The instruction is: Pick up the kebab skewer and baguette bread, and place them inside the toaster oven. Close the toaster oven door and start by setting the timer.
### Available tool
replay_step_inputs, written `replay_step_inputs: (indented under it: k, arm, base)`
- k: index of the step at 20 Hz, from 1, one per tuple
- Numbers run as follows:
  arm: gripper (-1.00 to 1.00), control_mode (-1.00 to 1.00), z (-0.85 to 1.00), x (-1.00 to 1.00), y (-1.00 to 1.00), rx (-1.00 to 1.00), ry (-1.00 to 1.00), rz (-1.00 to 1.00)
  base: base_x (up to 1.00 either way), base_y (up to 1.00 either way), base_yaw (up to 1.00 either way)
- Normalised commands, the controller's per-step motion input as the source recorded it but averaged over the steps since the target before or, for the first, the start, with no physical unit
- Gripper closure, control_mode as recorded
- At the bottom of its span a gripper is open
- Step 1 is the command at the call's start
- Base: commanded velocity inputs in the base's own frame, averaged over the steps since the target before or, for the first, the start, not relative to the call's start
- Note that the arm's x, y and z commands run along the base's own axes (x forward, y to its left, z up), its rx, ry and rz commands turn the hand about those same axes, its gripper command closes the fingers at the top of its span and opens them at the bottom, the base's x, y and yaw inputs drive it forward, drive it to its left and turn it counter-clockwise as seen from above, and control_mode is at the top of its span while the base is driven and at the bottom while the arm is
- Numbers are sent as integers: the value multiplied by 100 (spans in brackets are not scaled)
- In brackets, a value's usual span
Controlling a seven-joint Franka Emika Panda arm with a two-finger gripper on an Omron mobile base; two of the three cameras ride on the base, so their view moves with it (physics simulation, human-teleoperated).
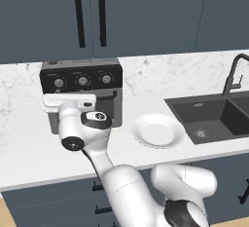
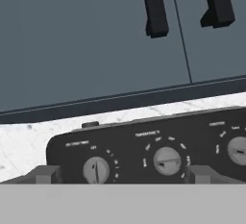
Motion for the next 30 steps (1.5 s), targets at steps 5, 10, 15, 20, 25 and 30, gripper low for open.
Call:
replay_step_inputs:
  k: [5, 10, 15, 20, 25, 30]
  arm:
    - [-100, -100, 18, 0, 1, 0, -4, 0]
    - [-100, -100, 2, 1, 2, 0, 0, 0]
    - [-100, -100, 0, 13, 16, 0, 0, 0]
    - [-100, -100, 0, 26, 25, 0, 0, 0]
    - [-100, -100, -1, 28, 5, 0, 0, 0]
    - [-100, -100, -5, 36, 3, -1, 0, 0]
  base:
    - [0, 0, 0]
    - [0, 0, 0]
    - [0, 0, 0]
    - [0, 0, 0]
    - [0, 0, 0]
    - [0, 0, 0]
